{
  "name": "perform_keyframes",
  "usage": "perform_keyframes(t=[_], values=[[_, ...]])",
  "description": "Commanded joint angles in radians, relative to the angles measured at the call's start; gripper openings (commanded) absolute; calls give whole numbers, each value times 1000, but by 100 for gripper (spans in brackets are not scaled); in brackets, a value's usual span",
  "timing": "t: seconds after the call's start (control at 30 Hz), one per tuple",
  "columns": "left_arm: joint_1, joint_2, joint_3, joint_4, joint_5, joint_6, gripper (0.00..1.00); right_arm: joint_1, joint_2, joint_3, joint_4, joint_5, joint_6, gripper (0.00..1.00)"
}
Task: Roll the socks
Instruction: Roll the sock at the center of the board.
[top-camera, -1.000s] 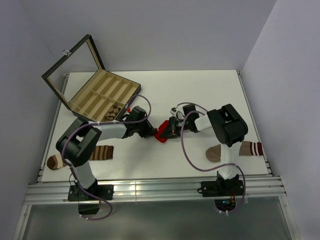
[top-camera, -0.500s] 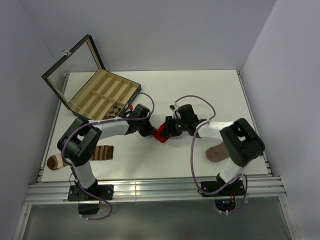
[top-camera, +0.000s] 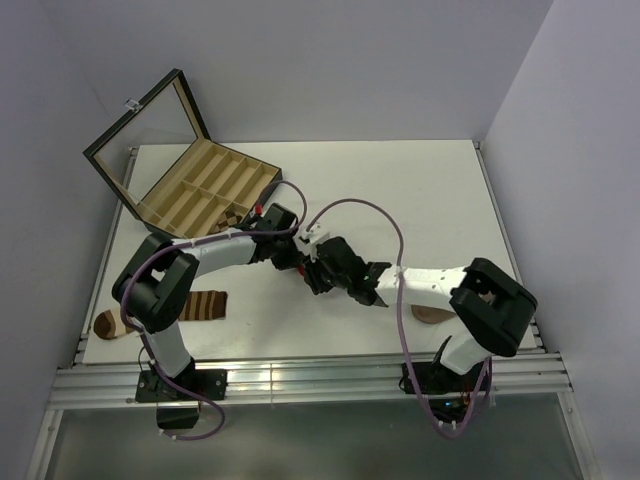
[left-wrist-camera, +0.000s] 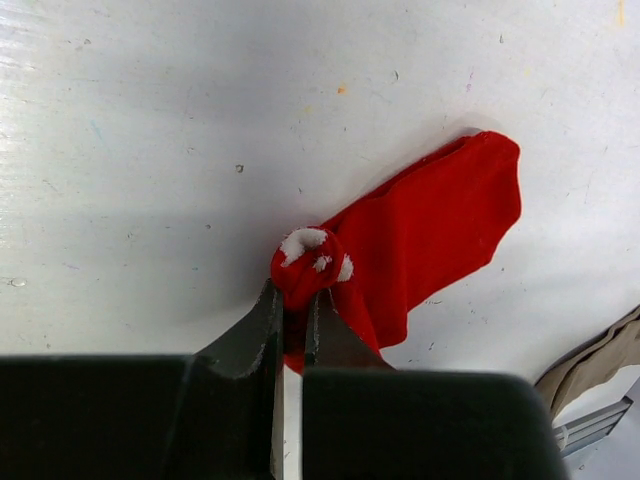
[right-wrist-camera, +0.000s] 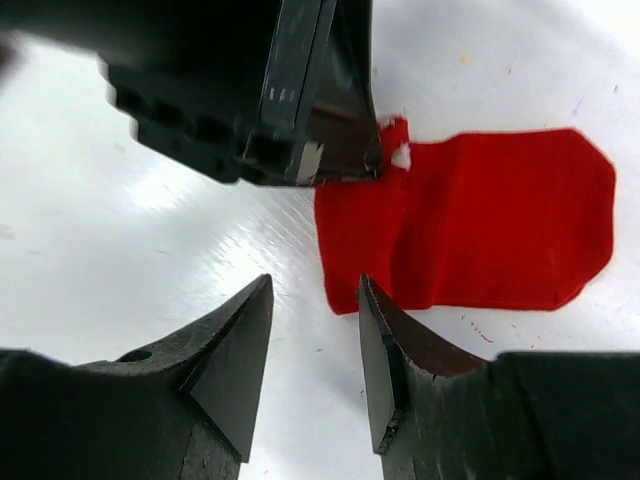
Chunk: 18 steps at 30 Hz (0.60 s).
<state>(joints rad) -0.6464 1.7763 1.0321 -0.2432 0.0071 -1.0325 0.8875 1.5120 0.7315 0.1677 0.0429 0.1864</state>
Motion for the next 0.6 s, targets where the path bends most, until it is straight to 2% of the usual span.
perform_keyframes(t=[0.0, 0.33, 0.4, 0.43, 0.53, 0.57], values=[[5, 8, 11, -79, -33, 49, 0, 39, 63, 31, 19, 159, -83, 47], [5, 12, -3, -56, -16, 38, 1, 100, 206, 95, -7, 227, -133, 47], [7, 14, -6, -50, -16, 37, 3, 102, 224, 106, -25, 232, -127, 43], [7, 11, -7, -47, -16, 37, 4, 102, 246, 114, -39, 241, -122, 39], [11, -1, -20, -34, -16, 25, 12, 94, 278, 137, -92, 238, -105, 0], [14, -8, -33, -25, -16, 12, 17, 88, 281, 140, -114, 210, -102, 0]])
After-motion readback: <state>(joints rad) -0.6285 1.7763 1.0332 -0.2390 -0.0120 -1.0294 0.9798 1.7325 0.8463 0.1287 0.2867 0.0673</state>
